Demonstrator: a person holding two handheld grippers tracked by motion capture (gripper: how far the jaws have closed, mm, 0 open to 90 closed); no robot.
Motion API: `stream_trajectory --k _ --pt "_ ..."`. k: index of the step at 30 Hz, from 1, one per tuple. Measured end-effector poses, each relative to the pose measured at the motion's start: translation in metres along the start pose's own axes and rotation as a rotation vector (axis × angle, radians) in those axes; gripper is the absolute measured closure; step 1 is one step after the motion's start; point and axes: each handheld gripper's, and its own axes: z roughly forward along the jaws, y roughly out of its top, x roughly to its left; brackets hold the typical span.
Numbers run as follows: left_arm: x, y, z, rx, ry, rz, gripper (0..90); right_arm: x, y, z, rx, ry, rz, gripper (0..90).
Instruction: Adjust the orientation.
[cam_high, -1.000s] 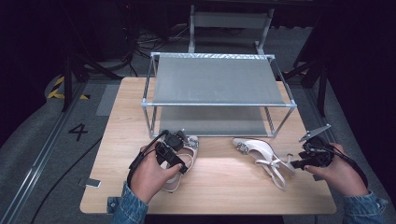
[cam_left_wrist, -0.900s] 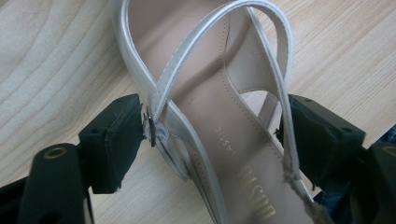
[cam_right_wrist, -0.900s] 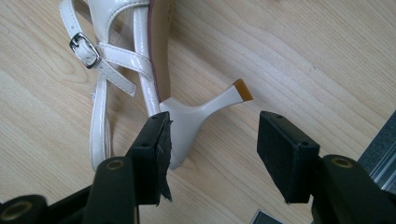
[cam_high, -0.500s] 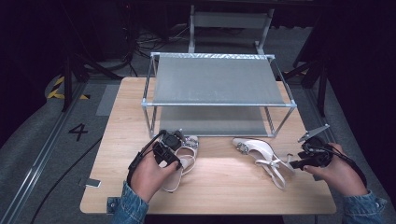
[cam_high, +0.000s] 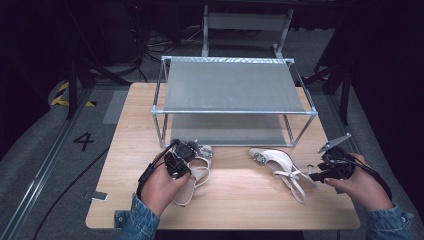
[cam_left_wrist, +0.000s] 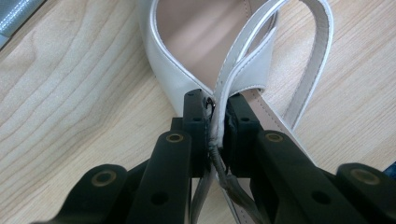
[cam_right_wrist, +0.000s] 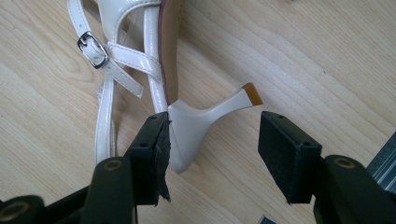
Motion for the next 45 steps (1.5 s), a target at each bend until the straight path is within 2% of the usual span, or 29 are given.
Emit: stream_trajectory --k 11,17,19,25,34,45 --pt "0.007 -0.004 -0.004 -0.042 -0.043 -0.033 82.2 0.0 0.0 0.001 0.003 0.003 -0.003 44.6" --pt "0.009 -0.006 -0.011 -0.088 -0.07 -0.047 82.4 0.0 -0.001 0.001 0.004 0.001 -0.001 44.5" --pt "0.008 -0.007 -0.015 -0.121 -0.073 -0.05 82.4 0.0 0.0 0.002 0.004 0.002 -0.003 44.5" --pt "0.009 -0.004 -0.021 -0.159 -0.053 -0.051 82.4 0.0 -0.001 0.003 0.009 0.002 -0.002 44.4" --pt "0.018 0.011 -0.024 -0.201 -0.045 -0.064 82.2 0.0 -0.006 0.003 0.017 -0.005 0.009 44.4" --pt "0.033 0.035 -0.021 -0.24 -0.044 -0.075 82.2 0.003 -0.017 -0.008 -0.019 -0.04 0.015 44.7"
